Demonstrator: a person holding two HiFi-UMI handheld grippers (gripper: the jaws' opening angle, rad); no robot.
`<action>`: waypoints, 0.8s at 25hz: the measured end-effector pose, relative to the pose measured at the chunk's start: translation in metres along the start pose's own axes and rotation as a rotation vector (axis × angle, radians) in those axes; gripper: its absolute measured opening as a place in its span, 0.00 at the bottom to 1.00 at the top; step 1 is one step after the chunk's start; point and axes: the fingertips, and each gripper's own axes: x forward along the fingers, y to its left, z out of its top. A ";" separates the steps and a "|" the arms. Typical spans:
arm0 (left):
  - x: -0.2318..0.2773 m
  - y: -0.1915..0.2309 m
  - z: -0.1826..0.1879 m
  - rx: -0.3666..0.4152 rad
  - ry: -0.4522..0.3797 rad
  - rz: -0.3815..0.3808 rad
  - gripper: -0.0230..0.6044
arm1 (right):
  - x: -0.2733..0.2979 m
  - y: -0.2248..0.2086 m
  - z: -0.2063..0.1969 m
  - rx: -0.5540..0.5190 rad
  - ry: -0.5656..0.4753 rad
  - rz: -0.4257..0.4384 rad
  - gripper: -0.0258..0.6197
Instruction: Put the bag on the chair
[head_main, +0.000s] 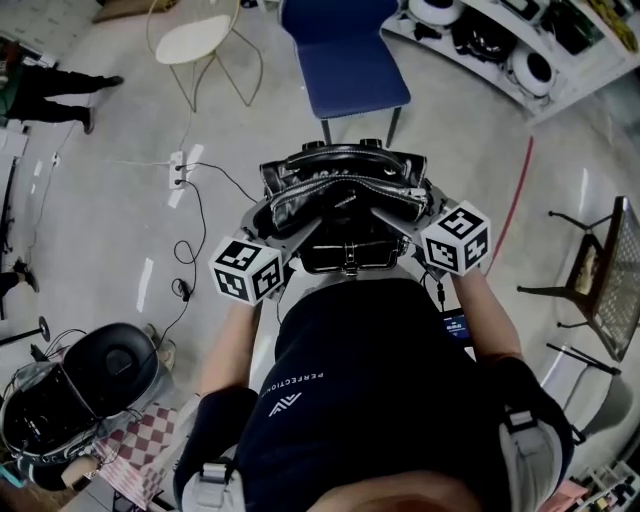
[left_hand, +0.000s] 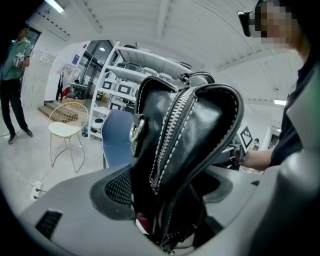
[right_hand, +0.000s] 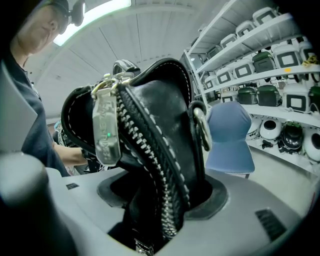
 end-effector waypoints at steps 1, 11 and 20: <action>0.003 0.001 0.001 -0.005 -0.002 0.005 0.60 | 0.001 -0.004 0.001 0.000 0.005 0.004 0.47; 0.066 0.017 0.042 -0.013 -0.029 0.041 0.60 | 0.004 -0.076 0.037 -0.018 0.011 0.042 0.47; 0.088 0.026 0.051 -0.012 -0.040 0.054 0.59 | 0.008 -0.099 0.046 -0.027 0.005 0.030 0.47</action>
